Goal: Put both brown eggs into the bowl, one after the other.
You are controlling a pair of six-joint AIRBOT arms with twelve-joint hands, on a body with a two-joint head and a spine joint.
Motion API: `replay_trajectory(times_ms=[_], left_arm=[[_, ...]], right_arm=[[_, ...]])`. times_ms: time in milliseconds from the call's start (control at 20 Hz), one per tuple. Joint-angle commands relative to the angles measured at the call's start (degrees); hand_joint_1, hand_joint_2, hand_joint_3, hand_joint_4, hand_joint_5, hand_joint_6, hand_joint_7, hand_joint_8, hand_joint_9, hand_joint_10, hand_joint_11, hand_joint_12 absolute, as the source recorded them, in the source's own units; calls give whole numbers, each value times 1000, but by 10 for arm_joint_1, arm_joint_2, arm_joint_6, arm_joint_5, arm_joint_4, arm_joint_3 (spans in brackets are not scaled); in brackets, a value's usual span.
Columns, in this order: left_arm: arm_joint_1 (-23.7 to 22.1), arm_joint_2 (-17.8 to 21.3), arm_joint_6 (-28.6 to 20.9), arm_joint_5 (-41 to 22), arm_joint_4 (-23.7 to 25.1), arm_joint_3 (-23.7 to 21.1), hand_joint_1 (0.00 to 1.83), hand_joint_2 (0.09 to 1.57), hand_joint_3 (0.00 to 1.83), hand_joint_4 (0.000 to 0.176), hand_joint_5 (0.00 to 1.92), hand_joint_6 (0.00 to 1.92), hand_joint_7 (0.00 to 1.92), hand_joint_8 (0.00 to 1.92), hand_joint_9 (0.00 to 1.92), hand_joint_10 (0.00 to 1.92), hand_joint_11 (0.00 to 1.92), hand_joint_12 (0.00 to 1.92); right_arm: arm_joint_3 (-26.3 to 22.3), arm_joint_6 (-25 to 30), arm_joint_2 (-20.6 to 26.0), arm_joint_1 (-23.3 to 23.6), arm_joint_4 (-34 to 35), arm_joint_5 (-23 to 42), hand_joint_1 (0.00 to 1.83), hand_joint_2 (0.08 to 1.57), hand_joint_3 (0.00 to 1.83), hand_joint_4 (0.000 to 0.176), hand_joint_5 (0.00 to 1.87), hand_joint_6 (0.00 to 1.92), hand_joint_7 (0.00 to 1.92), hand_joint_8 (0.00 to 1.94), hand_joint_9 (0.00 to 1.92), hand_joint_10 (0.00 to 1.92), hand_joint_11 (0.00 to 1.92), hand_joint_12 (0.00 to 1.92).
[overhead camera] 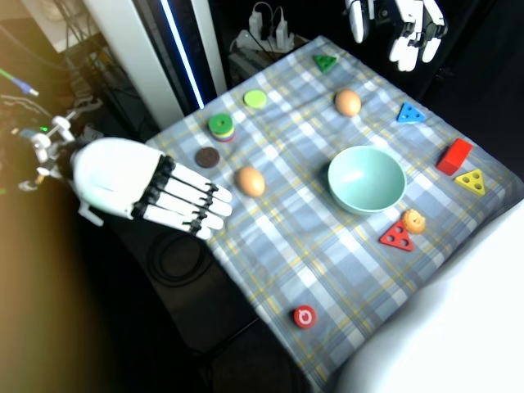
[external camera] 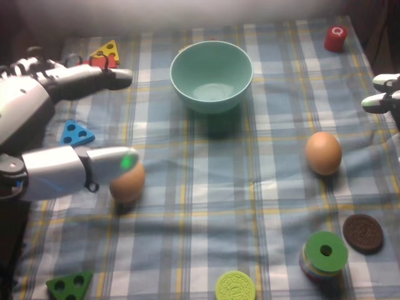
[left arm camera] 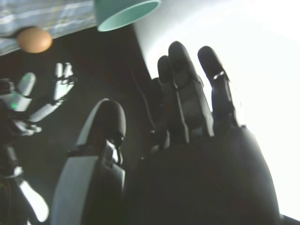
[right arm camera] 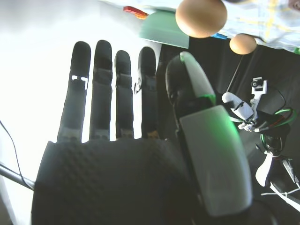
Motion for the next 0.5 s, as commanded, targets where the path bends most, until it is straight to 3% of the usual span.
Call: replay_trajectory(times_ms=[0, 100, 250, 300, 400, 450], left_arm=[[-4, 2, -4, -52, 11, 2, 487, 995, 0, 176, 374, 1, 389, 2, 454, 19, 0, 776], [-9, -2, -3, -24, 12, 9, 638, 946, 0, 176, 369, 2, 389, 1, 409, 2, 0, 740], [-21, -19, 25, 22, -4, 25, 712, 852, 0, 176, 367, 0, 429, 3, 475, 9, 0, 813], [-25, -26, 43, 38, -12, 31, 730, 841, 0, 176, 387, 4, 468, 9, 495, 10, 0, 738], [-34, -45, 86, 75, -37, 45, 792, 811, 0, 176, 475, 6, 626, 12, 574, 12, 12, 721], [-37, -51, 100, 85, -45, 50, 814, 805, 0, 176, 498, 9, 663, 16, 591, 13, 2, 723]], right_arm=[[3, 7, 2, 2, 9, 82, 800, 1202, 7, 20, 486, 10, 377, 9, 400, 27, 175, 746], [3, 17, 3, 4, 3, 96, 712, 1214, 8, 34, 469, 1, 371, 3, 379, 9, 142, 732], [2, 28, 4, 10, -13, 112, 655, 1243, 2, 57, 435, 1, 363, 2, 368, 0, 154, 653], [0, 28, 5, 11, -18, 116, 620, 1246, 0, 55, 438, 0, 378, 0, 388, 0, 203, 622], [-2, 28, 6, 16, -28, 122, 621, 1224, 0, 0, 499, 3, 409, 2, 455, 7, 202, 647], [-2, 28, 6, 18, -31, 122, 603, 1217, 0, 0, 507, 1, 399, 0, 454, 1, 185, 694]])
